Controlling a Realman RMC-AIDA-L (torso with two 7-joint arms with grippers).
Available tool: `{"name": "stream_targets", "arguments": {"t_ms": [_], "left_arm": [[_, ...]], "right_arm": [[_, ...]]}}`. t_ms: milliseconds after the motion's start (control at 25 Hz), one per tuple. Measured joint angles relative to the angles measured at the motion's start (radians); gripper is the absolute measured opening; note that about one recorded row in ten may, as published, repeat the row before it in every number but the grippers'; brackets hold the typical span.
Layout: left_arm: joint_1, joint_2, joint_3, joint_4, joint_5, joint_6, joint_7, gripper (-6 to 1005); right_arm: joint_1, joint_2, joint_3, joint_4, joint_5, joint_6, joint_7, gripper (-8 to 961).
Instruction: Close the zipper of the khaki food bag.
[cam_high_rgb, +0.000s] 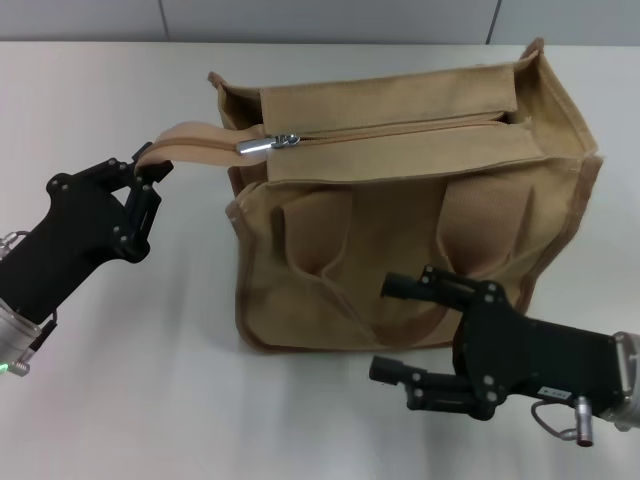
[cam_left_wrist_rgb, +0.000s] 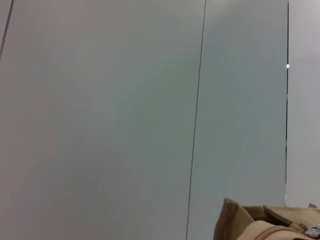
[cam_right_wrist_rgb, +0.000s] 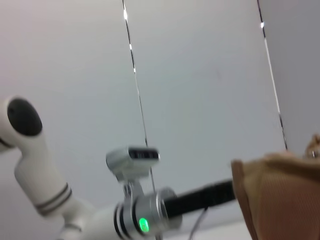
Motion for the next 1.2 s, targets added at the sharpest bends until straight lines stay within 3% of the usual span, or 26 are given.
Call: {"name": "stream_targets", "arguments": {"t_ms": [320,400,440,560,600,640,840,1040,1200], "left_arm": [[-0.022,0.000,-0.009,-0.007,-0.004,0.065,-0.011,41],[-0.038,0.000,-0.009,-0.007,-0.004,0.086,-0.013,42],[-0.038,0.000,-0.009,-0.007,-0.004,0.086,-0.013,42],[-0.045,0.000,-0.008,-0.017,-0.004,0.088,-0.013,42],[-0.048,0.000,-0.008,-0.022,-0.004,0.086,-0.011,42],[-0.048,0.000,-0.008,-0.022,-0.004,0.086,-0.011,42],[-0.059,-0.002,-0.005,-0.022,-0.002,0.071,-0.005,42],[-0.073,-0.002,-0.008,-0.022,-0.002,0.070,-0.005,42],[-0.083,-0.001,-0.009,-0.022,-0.003,0.075,-0.004,41]], "right_arm": [[-0.007,-0.004,0.000,0.040,0.154,-0.176,0.086,807],[0.025,-0.004,0.000,0.045,0.276,-0.189,0.325,807],[0.025,-0.004,0.000,0.045,0.276,-0.189,0.325,808],[0.076,-0.005,0.000,0.036,0.351,-0.181,0.645,808],[0.114,-0.007,-0.002,0.011,0.377,-0.159,0.894,808],[0.114,-0.007,-0.002,0.011,0.377,-0.159,0.894,808],[0.189,-0.005,-0.013,-0.025,0.377,-0.065,1.355,807],[0.208,-0.002,-0.017,0.022,0.376,0.030,1.437,806],[0.194,-0.002,-0.010,0.012,0.380,0.016,1.387,807]]}}
